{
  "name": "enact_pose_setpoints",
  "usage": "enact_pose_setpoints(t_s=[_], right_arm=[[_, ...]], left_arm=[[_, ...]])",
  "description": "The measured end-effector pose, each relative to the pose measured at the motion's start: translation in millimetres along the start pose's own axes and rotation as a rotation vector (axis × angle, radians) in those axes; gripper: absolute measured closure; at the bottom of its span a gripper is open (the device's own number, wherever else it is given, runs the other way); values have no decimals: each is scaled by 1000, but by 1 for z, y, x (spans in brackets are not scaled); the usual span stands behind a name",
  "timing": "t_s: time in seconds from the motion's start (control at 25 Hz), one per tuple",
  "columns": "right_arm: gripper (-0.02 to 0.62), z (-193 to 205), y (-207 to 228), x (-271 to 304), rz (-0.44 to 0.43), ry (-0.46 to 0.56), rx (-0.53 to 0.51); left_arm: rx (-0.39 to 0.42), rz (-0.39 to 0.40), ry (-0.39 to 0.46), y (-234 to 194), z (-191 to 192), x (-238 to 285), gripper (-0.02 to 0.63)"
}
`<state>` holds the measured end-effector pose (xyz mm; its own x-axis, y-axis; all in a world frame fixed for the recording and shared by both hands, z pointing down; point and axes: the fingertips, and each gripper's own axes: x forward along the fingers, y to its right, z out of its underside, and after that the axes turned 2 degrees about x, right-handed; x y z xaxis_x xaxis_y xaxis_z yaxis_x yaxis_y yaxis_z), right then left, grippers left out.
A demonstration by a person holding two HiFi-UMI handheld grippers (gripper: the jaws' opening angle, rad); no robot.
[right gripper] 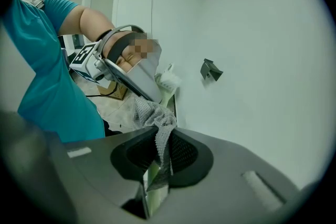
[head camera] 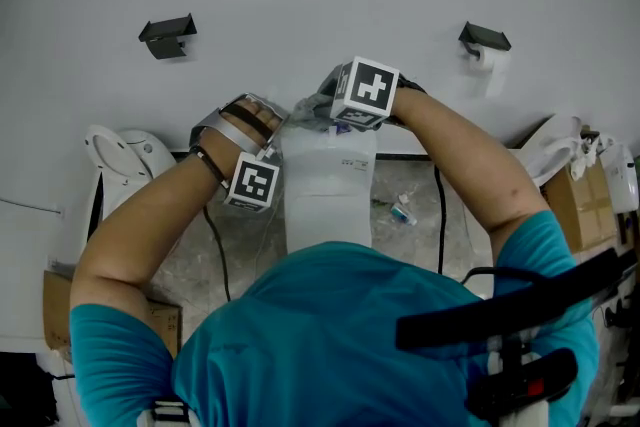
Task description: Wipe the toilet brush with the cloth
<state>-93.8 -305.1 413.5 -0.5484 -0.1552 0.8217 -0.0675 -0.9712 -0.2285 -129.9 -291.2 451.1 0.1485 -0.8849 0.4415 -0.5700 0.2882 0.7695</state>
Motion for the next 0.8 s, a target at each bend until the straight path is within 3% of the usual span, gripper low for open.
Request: enact_pose_setpoints(t_s=[0.6,0.8], right_arm=[[549,14,5,-9,14,-26,9],[549,18,6,-15,20,-33,10]], left_arm=[[-3,1,6,-1,3,2,465],[-64,-7,47,-6,-3,-2,465]])
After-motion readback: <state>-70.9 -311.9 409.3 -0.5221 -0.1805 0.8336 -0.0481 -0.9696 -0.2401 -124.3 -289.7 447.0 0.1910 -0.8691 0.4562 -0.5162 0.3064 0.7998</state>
